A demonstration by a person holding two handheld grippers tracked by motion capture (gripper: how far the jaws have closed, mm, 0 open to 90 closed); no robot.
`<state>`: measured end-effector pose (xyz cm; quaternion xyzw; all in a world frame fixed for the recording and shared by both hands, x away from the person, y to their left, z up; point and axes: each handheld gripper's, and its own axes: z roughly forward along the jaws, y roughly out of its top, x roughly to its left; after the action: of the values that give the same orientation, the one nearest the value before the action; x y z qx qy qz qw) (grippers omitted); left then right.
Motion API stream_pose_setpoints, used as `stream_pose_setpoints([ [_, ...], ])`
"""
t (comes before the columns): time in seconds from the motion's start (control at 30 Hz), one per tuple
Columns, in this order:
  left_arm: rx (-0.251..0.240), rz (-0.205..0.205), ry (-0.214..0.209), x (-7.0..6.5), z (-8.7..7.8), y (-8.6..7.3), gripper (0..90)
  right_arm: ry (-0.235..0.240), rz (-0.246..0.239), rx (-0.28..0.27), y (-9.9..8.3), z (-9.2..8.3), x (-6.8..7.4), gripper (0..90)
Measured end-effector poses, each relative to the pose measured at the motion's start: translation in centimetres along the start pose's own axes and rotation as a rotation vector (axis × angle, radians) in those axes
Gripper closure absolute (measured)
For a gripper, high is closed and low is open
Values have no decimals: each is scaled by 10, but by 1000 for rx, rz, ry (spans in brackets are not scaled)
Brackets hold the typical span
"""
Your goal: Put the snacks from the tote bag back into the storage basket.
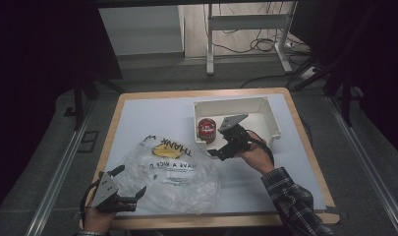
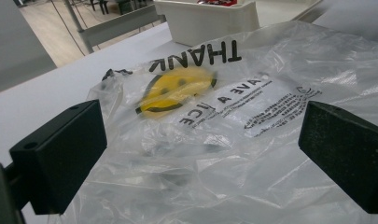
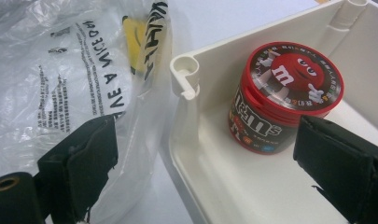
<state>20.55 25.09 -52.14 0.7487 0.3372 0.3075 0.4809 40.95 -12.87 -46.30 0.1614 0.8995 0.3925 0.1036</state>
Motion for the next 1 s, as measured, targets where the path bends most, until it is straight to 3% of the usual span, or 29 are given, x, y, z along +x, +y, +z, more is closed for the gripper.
stream_pose_setpoints([
  [1.0, 1, 1, 3, 0, -1, 0, 9, -14, 19, -35, -18, -19, 9, 68],
])
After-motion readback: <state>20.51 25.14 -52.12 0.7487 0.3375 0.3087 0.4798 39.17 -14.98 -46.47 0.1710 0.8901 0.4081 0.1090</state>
